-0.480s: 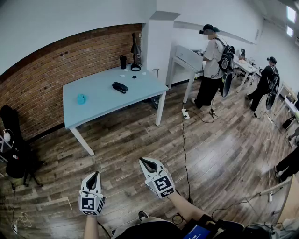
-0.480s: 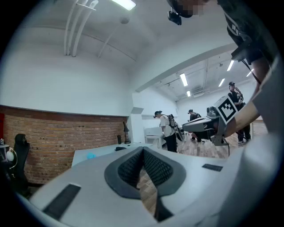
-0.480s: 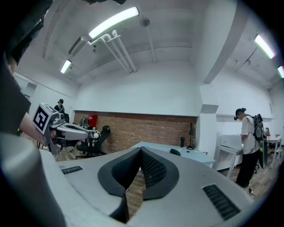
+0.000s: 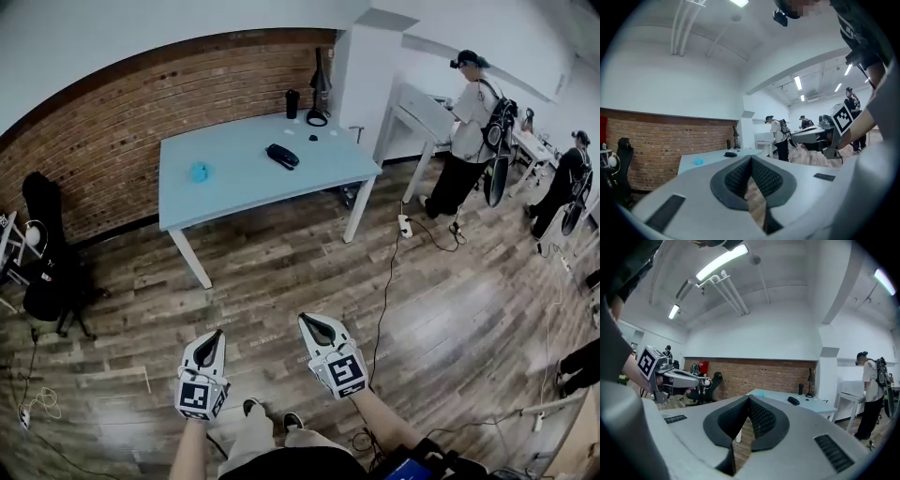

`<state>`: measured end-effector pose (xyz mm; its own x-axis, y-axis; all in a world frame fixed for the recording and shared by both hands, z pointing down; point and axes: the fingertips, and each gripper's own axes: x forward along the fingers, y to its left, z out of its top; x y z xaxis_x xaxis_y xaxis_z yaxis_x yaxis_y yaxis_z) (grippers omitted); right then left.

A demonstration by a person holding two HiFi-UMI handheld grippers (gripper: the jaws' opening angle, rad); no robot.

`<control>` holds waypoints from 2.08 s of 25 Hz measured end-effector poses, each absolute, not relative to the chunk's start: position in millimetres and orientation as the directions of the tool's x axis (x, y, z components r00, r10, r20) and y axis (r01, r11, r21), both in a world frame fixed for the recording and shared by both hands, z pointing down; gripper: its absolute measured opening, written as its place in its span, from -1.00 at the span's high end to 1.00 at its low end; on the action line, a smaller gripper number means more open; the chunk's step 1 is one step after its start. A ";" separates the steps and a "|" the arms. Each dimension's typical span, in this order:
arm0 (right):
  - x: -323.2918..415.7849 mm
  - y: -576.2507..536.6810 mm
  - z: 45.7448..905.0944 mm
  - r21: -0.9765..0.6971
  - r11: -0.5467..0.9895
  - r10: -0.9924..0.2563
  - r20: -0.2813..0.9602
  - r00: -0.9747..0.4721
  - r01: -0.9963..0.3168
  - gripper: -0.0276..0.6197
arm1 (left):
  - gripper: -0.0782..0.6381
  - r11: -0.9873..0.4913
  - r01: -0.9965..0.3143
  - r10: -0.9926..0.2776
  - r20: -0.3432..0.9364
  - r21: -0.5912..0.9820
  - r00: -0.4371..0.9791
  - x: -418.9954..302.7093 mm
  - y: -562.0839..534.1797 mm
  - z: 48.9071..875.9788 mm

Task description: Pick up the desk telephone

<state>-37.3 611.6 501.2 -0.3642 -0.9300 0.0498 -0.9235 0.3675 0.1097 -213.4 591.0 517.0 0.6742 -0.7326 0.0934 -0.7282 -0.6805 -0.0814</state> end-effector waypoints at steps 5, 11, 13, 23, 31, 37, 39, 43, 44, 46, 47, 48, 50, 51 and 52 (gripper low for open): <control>-42.9 578.9 498.3 0.118 0.333 -0.943 0.064 -0.327 -0.936 0.87 | 0.70 -0.675 -0.736 -0.737 0.058 -0.049 0.673 -225.0 553.8 515.0; -64.3 543.2 482.1 0.169 0.303 -0.953 0.069 -0.295 -0.938 0.87 | 0.70 -0.683 -0.730 -0.730 0.002 -0.037 0.683 -239.9 513.2 503.1; -71.0 536.0 477.5 0.184 0.272 -0.962 0.065 -0.264 -0.945 0.87 | 0.70 -0.683 -0.730 -0.730 -0.004 -0.039 0.683 -248.2 504.4 501.9; -88.9 501.5 477.3 0.165 0.228 -0.972 0.096 -0.215 -0.959 0.87 | 0.70 -0.709 -0.705 -0.705 0.027 0.006 0.709 -255.0 471.4 513.4; -46.2 455.7 480.0 0.129 0.151 -0.988 0.045 -0.146 -0.980 0.87 | 0.70 -0.677 -0.734 -0.736 0.060 -0.049 0.675 -234.0 431.4 520.1; 4.6 412.0 487.7 0.092 0.190 -0.981 0.047 -0.186 -0.977 0.87 | 0.70 -0.655 -0.754 -0.756 0.073 -0.055 0.651 -184.7 394.3 519.3; 28.1 396.7 488.2 0.089 0.199 -0.980 0.045 -0.196 -0.976 0.87 | 0.70 -0.645 -0.764 -0.764 0.083 -0.039 0.640 -163.1 383.1 521.2; 71.1 378.3 492.8 0.082 0.203 -0.979 0.051 -0.200 -0.976 0.87 | 0.70 -0.634 -0.773 -0.771 0.107 -0.034 0.628 -125.2 367.8 527.9; 79.4 375.4 495.5 0.077 0.205 -0.978 0.055 -0.201 -0.976 0.87 | 0.70 -0.629 -0.776 -0.775 0.108 -0.034 0.623 -118.7 363.9 528.1; 92.8 366.5 499.6 0.069 0.209 -0.977 0.063 -0.205 -0.975 0.87 | 0.70 -0.624 -0.781 -0.778 0.112 -0.030 0.618 -107.8 354.3 529.3; 98.2 361.7 501.4 0.063 0.209 -0.976 0.066 -0.205 -0.976 0.87 | 0.70 -0.625 -0.780 -0.777 0.119 -0.028 0.618 -102.8 349.8 529.9; 103.2 357.8 503.3 0.056 0.208 -0.976 0.071 -0.204 -0.976 0.87 | 0.70 -0.627 -0.778 -0.775 0.126 -0.029 0.620 -98.1 346.2 530.4; 111.8 351.7 507.9 0.043 0.205 -0.976 0.081 -0.201 -0.978 0.87 | 0.70 -0.633 -0.773 -0.769 0.134 -0.033 0.625 -90.0 339.3 532.1; 115.2 348.0 509.8 0.041 0.204 -0.976 0.085 -0.200 -0.978 0.87 | 0.70 -0.635 -0.772 -0.768 0.132 -0.035 0.626 -86.9 334.6 532.5; 117.9 343.2 511.3 0.041 0.203 -0.976 0.087 -0.199 -0.978 0.87 | 0.70 -0.636 -0.771 -0.768 0.129 -0.036 0.628 -84.3 328.8 532.4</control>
<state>117.9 343.2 511.3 -0.1985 -0.9762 0.0875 -0.9784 0.2026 0.0406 -84.3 328.8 532.4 0.6279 -0.7676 0.1287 -0.7705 -0.6364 -0.0362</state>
